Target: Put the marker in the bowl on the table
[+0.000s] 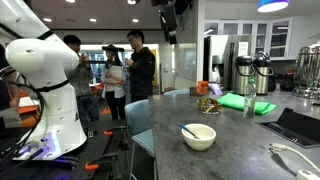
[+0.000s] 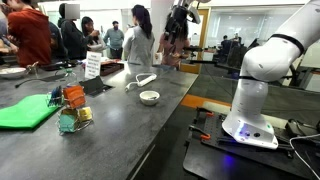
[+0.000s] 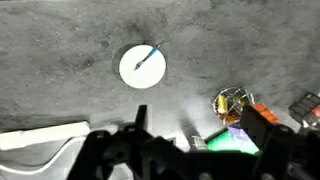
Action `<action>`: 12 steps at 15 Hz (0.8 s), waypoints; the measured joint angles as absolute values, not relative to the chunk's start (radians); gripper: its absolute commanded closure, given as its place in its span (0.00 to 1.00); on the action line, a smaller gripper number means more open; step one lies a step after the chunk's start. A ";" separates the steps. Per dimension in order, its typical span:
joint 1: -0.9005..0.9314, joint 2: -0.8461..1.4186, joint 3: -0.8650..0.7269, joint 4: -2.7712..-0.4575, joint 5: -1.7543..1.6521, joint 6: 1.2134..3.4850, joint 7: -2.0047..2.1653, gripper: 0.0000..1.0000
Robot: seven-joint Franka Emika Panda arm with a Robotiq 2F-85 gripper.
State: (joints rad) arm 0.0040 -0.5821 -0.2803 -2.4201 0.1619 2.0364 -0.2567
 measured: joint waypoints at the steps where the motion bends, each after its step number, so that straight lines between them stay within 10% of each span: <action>1: -0.001 -0.579 -0.275 -2.420 0.162 2.036 -0.255 0.00; 12: -0.045 -0.387 -0.018 -2.499 0.100 2.024 0.195 0.00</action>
State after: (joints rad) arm -0.0445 -0.3870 -0.0182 -2.4993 0.1001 2.0241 0.1953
